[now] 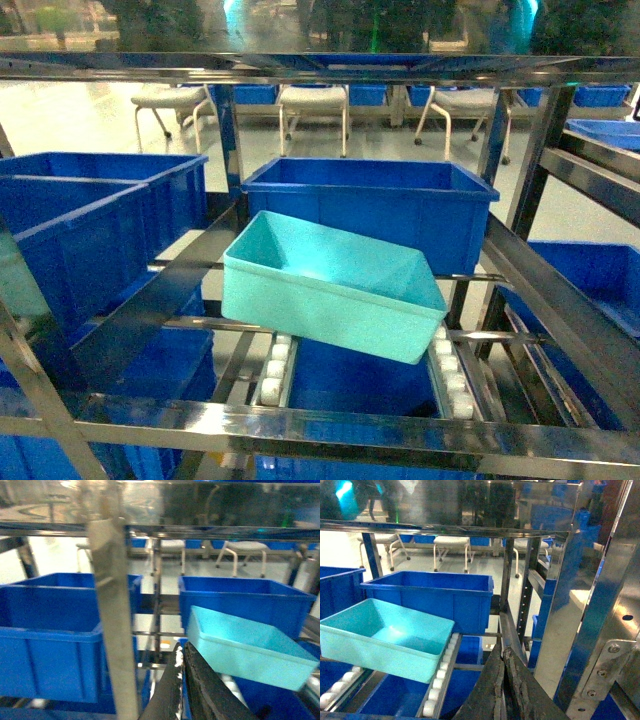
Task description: Organize blue bins on left shelf correctly
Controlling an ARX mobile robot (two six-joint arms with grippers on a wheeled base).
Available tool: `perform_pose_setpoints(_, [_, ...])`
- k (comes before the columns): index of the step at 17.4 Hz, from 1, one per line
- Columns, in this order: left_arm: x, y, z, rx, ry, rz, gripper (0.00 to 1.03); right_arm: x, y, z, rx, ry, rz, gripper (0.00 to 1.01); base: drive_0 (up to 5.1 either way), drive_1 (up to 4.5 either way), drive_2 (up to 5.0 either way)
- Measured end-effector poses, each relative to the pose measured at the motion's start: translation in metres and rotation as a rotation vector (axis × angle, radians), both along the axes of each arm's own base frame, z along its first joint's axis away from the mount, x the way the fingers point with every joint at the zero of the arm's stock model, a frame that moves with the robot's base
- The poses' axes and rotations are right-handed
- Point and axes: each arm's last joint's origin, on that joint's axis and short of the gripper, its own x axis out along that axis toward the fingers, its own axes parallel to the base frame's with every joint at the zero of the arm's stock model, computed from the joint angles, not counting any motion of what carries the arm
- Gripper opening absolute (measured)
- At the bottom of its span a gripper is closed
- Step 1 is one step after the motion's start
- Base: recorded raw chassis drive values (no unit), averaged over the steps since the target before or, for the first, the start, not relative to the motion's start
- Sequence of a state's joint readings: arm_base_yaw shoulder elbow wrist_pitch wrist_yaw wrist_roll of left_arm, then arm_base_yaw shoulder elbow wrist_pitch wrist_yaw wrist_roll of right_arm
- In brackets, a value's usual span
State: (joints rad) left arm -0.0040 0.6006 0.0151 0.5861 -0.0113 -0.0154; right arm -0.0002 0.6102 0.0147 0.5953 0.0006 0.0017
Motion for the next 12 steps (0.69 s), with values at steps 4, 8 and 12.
perform_pose_setpoints(4, [-0.011,0.000,0.003,0.000,-0.011,-0.010,0.02,-0.011,0.000,0.003,0.000,-0.012,0.000,0.02,0.0,0.00,0.0])
perform_pose_setpoints(8, [-0.019,0.000,0.004,0.000,-0.014,-0.009,0.02,-0.019,0.000,0.004,0.000,-0.016,0.000,0.02,0.0,0.00,0.0])
perform_pose_setpoints(12, [-0.025,0.000,0.004,0.000,-0.017,-0.009,0.02,-0.026,0.000,0.004,0.000,-0.017,0.000,0.02,0.0,0.00,0.0])
